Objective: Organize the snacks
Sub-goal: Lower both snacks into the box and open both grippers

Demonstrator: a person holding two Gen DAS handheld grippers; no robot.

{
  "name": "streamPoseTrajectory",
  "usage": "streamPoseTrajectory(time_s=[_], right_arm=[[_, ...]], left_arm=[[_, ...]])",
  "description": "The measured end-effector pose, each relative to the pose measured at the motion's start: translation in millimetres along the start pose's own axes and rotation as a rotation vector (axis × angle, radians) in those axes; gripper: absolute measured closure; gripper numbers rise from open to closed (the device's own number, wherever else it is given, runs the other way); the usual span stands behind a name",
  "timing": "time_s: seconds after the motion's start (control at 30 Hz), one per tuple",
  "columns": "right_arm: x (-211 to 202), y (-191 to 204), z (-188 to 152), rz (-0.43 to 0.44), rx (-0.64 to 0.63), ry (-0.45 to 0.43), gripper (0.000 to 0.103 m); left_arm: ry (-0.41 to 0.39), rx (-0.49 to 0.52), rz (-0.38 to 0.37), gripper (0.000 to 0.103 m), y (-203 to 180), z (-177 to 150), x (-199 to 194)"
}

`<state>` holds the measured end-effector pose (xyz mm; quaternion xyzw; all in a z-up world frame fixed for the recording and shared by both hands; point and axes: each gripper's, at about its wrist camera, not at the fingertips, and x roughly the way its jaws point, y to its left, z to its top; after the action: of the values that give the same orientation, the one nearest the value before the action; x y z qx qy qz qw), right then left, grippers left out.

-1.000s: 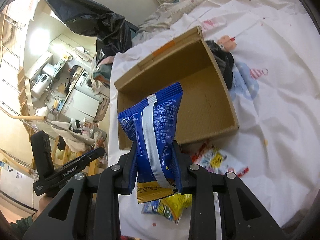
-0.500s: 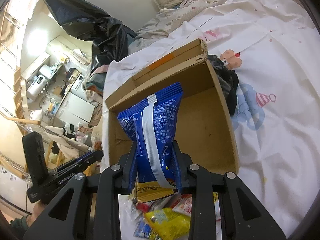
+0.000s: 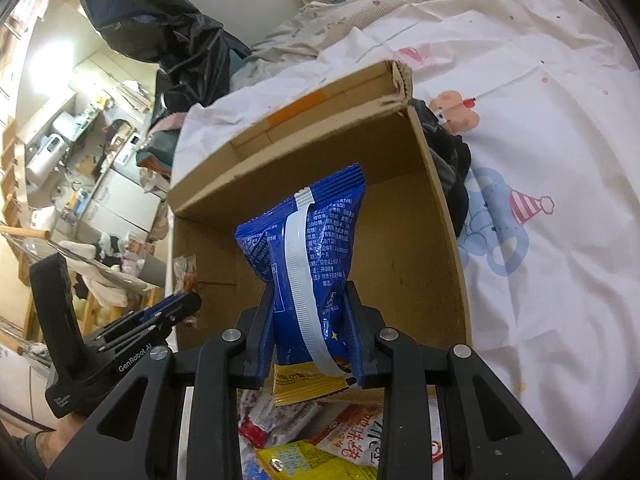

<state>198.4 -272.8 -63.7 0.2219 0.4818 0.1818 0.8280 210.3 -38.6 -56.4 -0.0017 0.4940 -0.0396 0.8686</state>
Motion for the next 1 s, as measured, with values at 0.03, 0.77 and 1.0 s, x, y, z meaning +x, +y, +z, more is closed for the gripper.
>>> streamPoseTrajectory(time_s=[0.03,0.77,1.0], right_arm=[[2,0,-1,-0.008,0.001,0.006,0.071],[22,-2,-4,-0.063,0.025,0.073,0.068],[18,-2,-5,-0.063,0.034,0.057,0.062]], left_arm=[[-0.005,0.007,0.003,0.090,-1,-1,1],[-0.021,-0.013,0.003,0.089,1,-6,6],[-0.012,-0.021,-0.033,0.077,2,-6,4]])
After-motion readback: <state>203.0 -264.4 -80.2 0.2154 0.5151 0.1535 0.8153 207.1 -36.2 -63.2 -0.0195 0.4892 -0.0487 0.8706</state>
